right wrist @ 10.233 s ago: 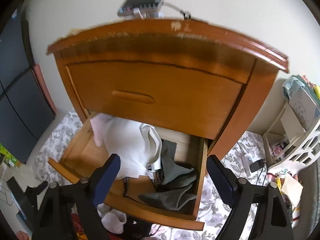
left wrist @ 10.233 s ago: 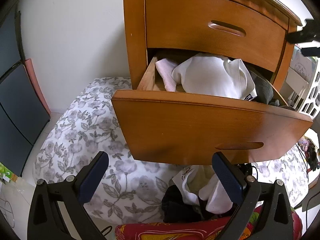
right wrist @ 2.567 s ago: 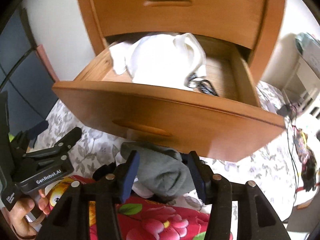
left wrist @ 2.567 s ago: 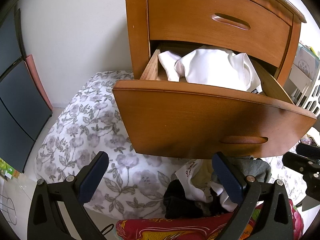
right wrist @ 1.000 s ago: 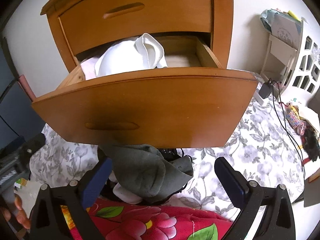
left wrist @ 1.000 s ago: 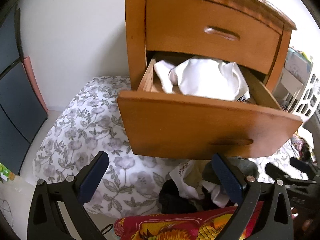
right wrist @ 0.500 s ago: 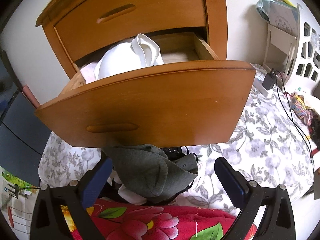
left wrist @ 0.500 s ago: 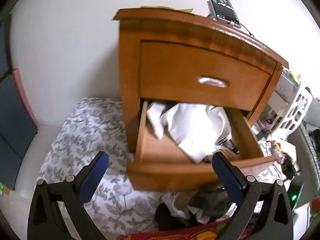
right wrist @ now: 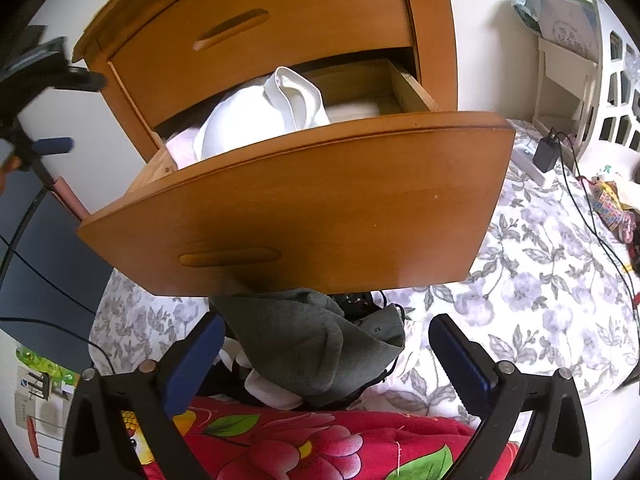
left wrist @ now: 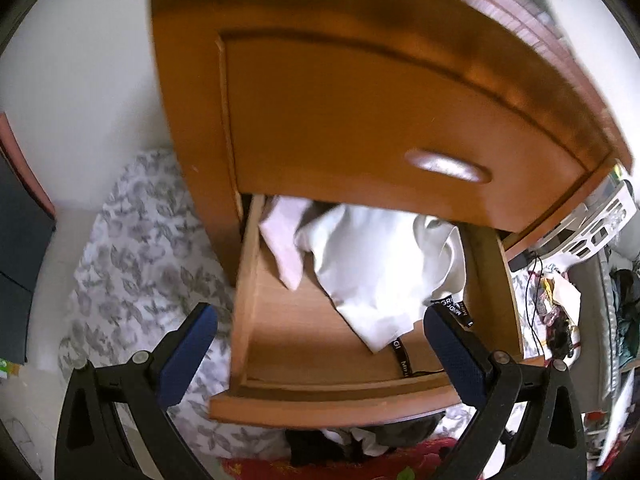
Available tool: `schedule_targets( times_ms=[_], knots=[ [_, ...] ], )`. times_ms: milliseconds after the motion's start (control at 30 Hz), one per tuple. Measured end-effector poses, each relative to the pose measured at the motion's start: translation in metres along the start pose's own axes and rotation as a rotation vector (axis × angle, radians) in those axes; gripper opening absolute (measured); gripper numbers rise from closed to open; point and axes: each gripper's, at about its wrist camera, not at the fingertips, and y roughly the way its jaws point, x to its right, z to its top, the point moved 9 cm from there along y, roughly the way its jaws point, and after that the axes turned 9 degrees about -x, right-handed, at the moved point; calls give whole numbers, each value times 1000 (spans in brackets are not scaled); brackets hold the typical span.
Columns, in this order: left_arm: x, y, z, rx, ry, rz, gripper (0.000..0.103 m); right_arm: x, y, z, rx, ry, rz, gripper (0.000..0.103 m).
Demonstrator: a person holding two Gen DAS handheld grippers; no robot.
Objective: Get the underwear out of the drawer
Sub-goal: 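Reach the left tool into the open drawer toward the white garment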
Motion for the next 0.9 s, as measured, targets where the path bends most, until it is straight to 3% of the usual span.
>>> schedule_targets(
  times_ms=[133, 333, 633, 900],
  knots=[
    [4, 29, 7, -77, -63, -35, 103, 0, 2, 0, -6, 8, 18, 103],
    [8, 66, 15, -148, -61, 48, 103, 1, 3, -1, -13, 16, 36, 103],
    [22, 94, 28, -177, -53, 91, 103, 0, 4, -1, -19, 1, -11, 103],
    [42, 108, 33, -170, -25, 135, 103, 1, 6, -1, -25, 4, 10, 103]
  ],
)
